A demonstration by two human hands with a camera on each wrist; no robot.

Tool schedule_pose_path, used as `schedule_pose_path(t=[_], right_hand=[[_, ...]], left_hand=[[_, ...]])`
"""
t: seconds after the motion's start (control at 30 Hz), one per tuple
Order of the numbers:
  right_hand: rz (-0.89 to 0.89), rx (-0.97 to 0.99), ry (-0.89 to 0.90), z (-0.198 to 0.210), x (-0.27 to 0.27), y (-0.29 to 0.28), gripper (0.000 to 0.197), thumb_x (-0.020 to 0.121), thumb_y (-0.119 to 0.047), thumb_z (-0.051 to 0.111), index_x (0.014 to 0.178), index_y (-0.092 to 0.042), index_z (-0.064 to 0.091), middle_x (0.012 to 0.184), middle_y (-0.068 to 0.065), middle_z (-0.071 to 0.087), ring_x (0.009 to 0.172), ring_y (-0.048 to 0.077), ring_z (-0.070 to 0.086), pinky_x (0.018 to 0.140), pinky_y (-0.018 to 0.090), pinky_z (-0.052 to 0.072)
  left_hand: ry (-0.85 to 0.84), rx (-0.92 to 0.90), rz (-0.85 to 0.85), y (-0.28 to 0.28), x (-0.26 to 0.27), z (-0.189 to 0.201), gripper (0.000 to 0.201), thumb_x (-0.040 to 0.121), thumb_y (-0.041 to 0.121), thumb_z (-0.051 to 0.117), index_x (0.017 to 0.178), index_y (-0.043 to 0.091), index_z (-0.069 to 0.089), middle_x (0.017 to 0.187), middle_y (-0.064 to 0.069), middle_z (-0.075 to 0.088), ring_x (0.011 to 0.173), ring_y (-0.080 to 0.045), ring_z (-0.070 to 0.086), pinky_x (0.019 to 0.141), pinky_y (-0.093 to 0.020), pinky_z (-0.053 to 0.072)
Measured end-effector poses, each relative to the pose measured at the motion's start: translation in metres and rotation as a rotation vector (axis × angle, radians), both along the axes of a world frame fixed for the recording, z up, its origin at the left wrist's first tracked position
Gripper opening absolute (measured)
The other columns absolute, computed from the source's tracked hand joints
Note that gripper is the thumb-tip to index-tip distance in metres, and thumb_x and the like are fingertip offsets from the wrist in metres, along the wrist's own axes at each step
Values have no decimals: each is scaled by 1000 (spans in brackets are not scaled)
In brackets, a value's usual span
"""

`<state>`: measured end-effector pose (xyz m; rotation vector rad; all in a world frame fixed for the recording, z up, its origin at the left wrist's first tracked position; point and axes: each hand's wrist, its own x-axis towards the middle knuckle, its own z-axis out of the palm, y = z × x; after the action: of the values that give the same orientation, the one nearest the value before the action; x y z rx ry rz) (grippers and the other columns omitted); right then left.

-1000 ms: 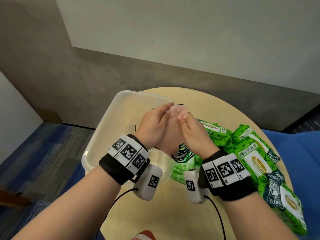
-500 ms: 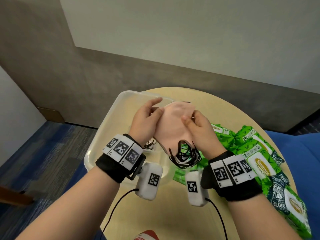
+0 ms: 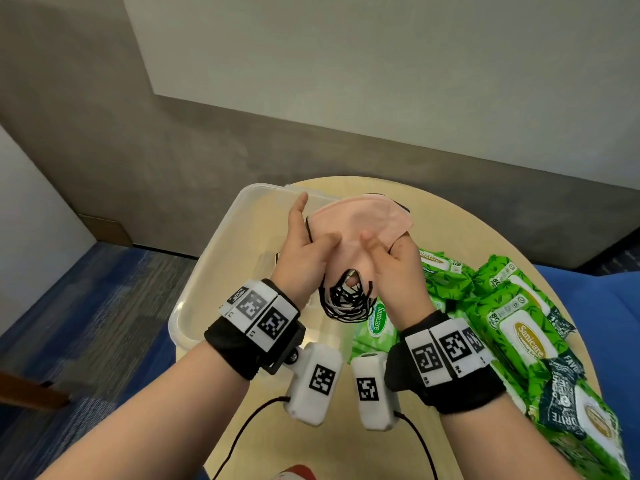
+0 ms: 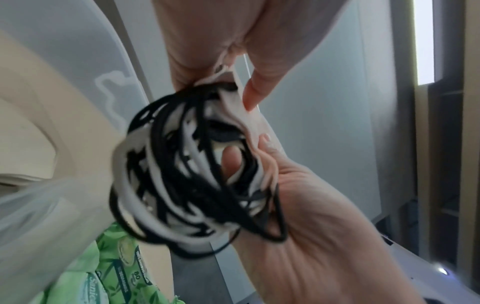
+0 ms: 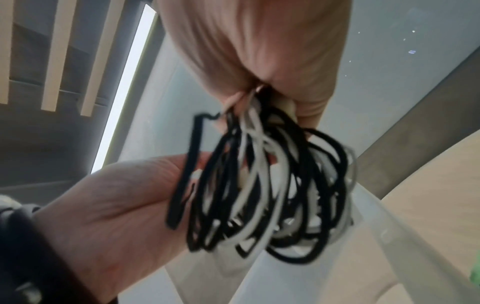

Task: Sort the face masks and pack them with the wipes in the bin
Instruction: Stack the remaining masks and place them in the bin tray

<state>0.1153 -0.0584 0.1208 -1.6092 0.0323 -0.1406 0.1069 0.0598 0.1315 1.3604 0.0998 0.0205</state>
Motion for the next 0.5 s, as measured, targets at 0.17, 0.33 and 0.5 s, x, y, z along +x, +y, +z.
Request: schedule_pose_path(t=[0.17, 0.33, 0.5], right_hand=[[-47, 60, -25, -2, 9, 5, 33, 90, -26, 52, 116, -6, 54, 105, 13, 67, 79, 24, 68, 63, 38, 55], [-8, -9, -30, 0, 13, 9, 45, 84, -40, 46, 122, -15, 53, 116, 2, 64, 107, 18, 61, 95, 46, 47], [108, -46, 78, -3, 7, 1, 43, 90, -19, 55, 130, -17, 38, 111, 5, 64, 98, 20, 64, 82, 39, 54]], left_hand=[[-101, -128, 162, -3, 1, 1, 41, 88, -3, 54, 107, 33, 50, 83, -15, 59, 68, -25, 57, 62, -36, 48], [-97, -76, 71, -1, 4, 1, 31, 90, -5, 48, 87, 19, 67, 84, 1, 66, 80, -14, 56, 77, -29, 48], [-110, 76, -15, 9, 21, 1, 32, 89, -8, 48, 108, 15, 60, 106, -10, 62, 89, -19, 61, 81, -34, 54]])
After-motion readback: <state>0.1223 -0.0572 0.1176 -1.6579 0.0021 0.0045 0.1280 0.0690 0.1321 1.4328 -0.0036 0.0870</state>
